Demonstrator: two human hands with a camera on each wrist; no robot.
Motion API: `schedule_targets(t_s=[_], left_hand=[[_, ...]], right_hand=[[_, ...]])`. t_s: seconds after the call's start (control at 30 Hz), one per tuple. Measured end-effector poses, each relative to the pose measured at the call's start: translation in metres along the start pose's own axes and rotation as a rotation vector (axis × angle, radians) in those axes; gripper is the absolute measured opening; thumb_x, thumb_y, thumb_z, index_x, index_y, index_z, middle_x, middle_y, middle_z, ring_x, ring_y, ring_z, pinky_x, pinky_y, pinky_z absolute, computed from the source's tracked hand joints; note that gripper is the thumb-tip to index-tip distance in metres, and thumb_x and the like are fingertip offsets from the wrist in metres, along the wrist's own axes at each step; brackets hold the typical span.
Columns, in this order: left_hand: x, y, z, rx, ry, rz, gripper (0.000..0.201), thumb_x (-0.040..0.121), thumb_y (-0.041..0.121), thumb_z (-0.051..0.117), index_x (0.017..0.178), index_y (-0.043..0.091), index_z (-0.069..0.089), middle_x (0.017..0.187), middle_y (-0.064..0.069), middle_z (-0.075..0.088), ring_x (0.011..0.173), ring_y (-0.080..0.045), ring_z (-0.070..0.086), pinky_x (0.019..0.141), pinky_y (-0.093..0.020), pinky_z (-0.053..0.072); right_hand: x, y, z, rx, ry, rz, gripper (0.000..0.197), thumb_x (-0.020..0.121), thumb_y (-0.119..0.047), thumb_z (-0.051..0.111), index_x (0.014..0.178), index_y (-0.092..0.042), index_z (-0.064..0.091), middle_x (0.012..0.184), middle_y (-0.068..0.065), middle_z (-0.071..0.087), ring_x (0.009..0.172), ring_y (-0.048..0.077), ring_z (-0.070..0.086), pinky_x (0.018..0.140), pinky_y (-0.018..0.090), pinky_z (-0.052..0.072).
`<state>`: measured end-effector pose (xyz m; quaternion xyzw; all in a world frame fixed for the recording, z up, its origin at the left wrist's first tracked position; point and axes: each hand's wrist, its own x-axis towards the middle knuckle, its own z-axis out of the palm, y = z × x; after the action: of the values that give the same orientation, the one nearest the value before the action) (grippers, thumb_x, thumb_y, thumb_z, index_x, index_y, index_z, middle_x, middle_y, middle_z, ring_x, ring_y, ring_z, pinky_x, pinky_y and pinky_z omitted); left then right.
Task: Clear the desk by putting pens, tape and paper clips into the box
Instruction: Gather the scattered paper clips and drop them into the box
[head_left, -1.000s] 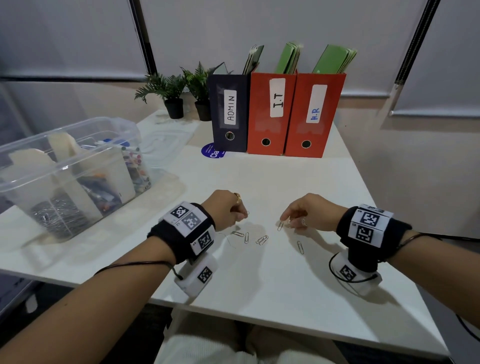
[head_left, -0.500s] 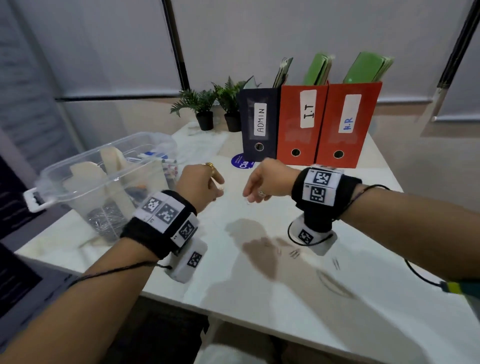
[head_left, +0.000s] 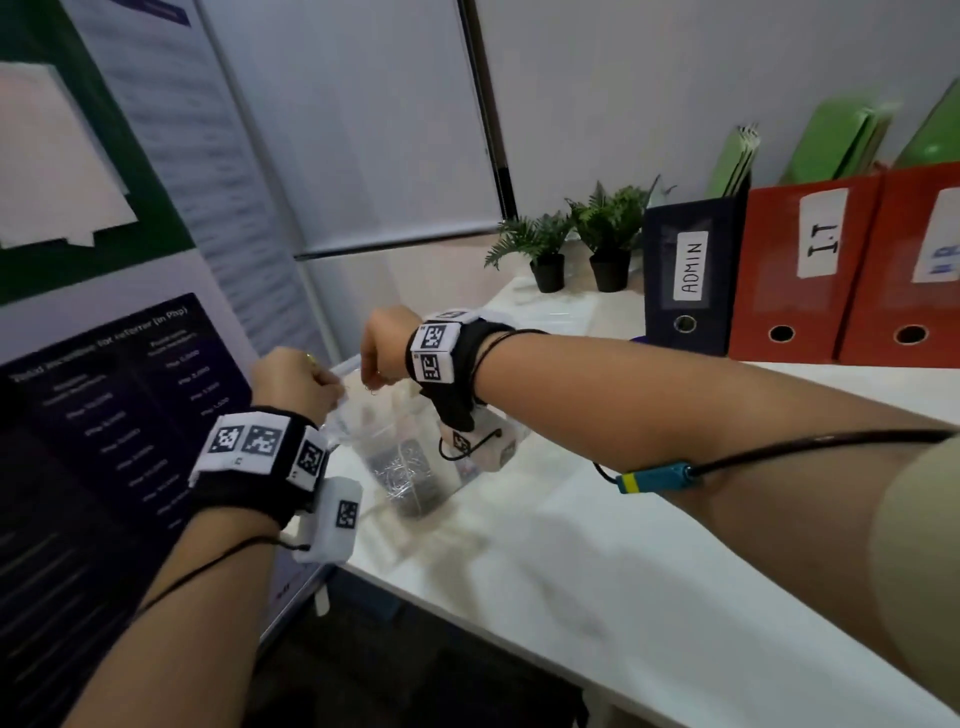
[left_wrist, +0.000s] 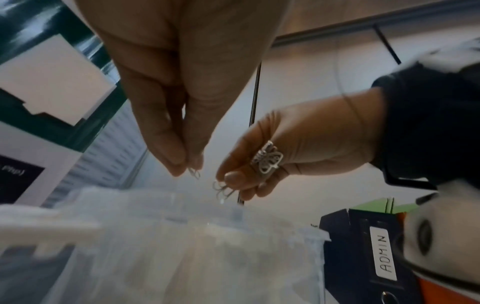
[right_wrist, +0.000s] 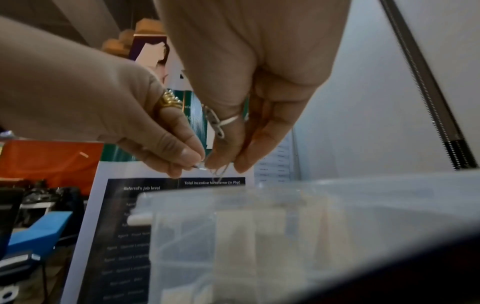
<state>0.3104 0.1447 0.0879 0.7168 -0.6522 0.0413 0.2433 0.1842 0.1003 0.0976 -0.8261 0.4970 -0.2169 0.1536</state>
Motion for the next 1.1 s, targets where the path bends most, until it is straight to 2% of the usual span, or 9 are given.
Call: schedule_targets(t_s=[0.07, 0.13, 0.3, 0.57, 0.63, 0.73, 0.87, 1.0, 1.1], left_hand=[[0.002, -0.003, 0.012, -0.086, -0.03, -0.048, 0.008, 0.081, 0.002, 0.067, 0.084, -0.002, 0.074, 0.086, -0.016, 0.073, 0.075, -0.026, 0.065, 0.076, -0.027, 0.051], [0.005, -0.006, 0.025, -0.122, -0.034, -0.039, 0.013, 0.083, 0.003, 0.066, 0.092, -0.001, 0.073, 0.094, -0.015, 0.073, 0.084, -0.027, 0.067, 0.084, -0.029, 0.051], [0.005, -0.014, 0.039, -0.079, -0.035, 0.009, 0.03, 0.092, 0.009, 0.052, 0.12, 0.01, 0.064, 0.117, -0.013, 0.066, 0.109, -0.031, 0.059, 0.096, -0.033, 0.045], [-0.05, 0.035, 0.036, -0.254, 0.124, 0.216, 0.056, 0.086, 0.018, 0.064, 0.138, 0.016, 0.043, 0.135, -0.014, 0.043, 0.124, -0.031, 0.043, 0.108, -0.038, 0.032], [-0.087, 0.068, 0.041, -0.318, 0.027, 0.408, 0.053, 0.087, 0.018, 0.062, 0.137, 0.019, 0.044, 0.134, -0.01, 0.042, 0.12, -0.025, 0.045, 0.105, -0.027, 0.03], [-0.139, 0.114, 0.063, -0.239, -0.351, 0.739, 0.043, 0.094, 0.024, 0.052, 0.137, 0.026, 0.045, 0.136, 0.001, 0.04, 0.12, -0.014, 0.045, 0.098, -0.013, 0.026], [-0.174, 0.166, 0.113, -0.106, -0.753, 0.877, 0.04, 0.098, 0.024, 0.045, 0.138, 0.028, 0.044, 0.141, 0.002, 0.036, 0.13, -0.013, 0.04, 0.106, -0.019, 0.027], [-0.184, 0.207, 0.145, 0.016, -0.821, 0.954, 0.039, 0.098, 0.019, 0.043, 0.136, 0.017, 0.048, 0.137, -0.006, 0.046, 0.126, -0.02, 0.045, 0.103, -0.025, 0.034], [-0.193, 0.228, 0.156, 0.094, -0.839, 0.976, 0.018, 0.097, 0.017, 0.044, 0.102, 0.011, 0.061, 0.127, -0.011, 0.055, 0.109, -0.021, 0.054, 0.094, -0.028, 0.039]], right_hand=[[0.005, 0.0, 0.011, -0.061, -0.02, 0.005, 0.013, 0.072, -0.011, 0.078, 0.084, -0.008, 0.077, 0.077, 0.006, 0.073, 0.06, 0.014, 0.064, 0.069, 0.025, 0.056], [0.007, 0.003, 0.019, -0.098, -0.056, -0.012, 0.017, 0.077, -0.012, 0.074, 0.093, -0.008, 0.076, 0.082, 0.005, 0.072, 0.069, 0.017, 0.066, 0.07, 0.023, 0.052], [0.003, 0.02, 0.024, -0.128, -0.106, -0.078, 0.034, 0.084, -0.006, 0.063, 0.117, -0.013, 0.067, 0.109, 0.007, 0.071, 0.103, 0.021, 0.066, 0.095, 0.029, 0.049], [-0.089, 0.072, -0.025, -0.032, 0.137, -0.024, 0.035, 0.09, -0.019, 0.06, 0.124, -0.014, 0.061, 0.124, 0.004, 0.064, 0.109, 0.017, 0.06, 0.09, 0.019, 0.04], [-0.142, 0.109, -0.044, -0.04, 0.103, 0.077, 0.031, 0.089, -0.018, 0.061, 0.12, -0.015, 0.065, 0.118, 0.005, 0.067, 0.104, 0.018, 0.064, 0.09, 0.021, 0.045], [-0.229, 0.167, -0.062, -0.149, -0.034, 0.289, 0.026, 0.088, -0.015, 0.062, 0.113, -0.017, 0.069, 0.105, 0.006, 0.072, 0.095, 0.016, 0.067, 0.086, 0.02, 0.048], [-0.317, 0.217, -0.056, -0.284, -0.217, 0.468, 0.026, 0.086, -0.008, 0.062, 0.108, -0.016, 0.071, 0.105, 0.002, 0.072, 0.094, 0.012, 0.066, 0.084, 0.016, 0.046], [-0.364, 0.231, -0.047, -0.285, -0.369, 0.437, 0.018, 0.084, -0.004, 0.06, 0.098, -0.012, 0.068, 0.091, -0.004, 0.062, 0.072, -0.002, 0.055, 0.071, 0.013, 0.04], [-0.383, 0.238, -0.043, -0.269, -0.416, 0.39, 0.014, 0.085, -0.006, 0.062, 0.098, -0.005, 0.065, 0.104, -0.004, 0.063, 0.083, 0.009, 0.062, 0.073, 0.018, 0.044]])
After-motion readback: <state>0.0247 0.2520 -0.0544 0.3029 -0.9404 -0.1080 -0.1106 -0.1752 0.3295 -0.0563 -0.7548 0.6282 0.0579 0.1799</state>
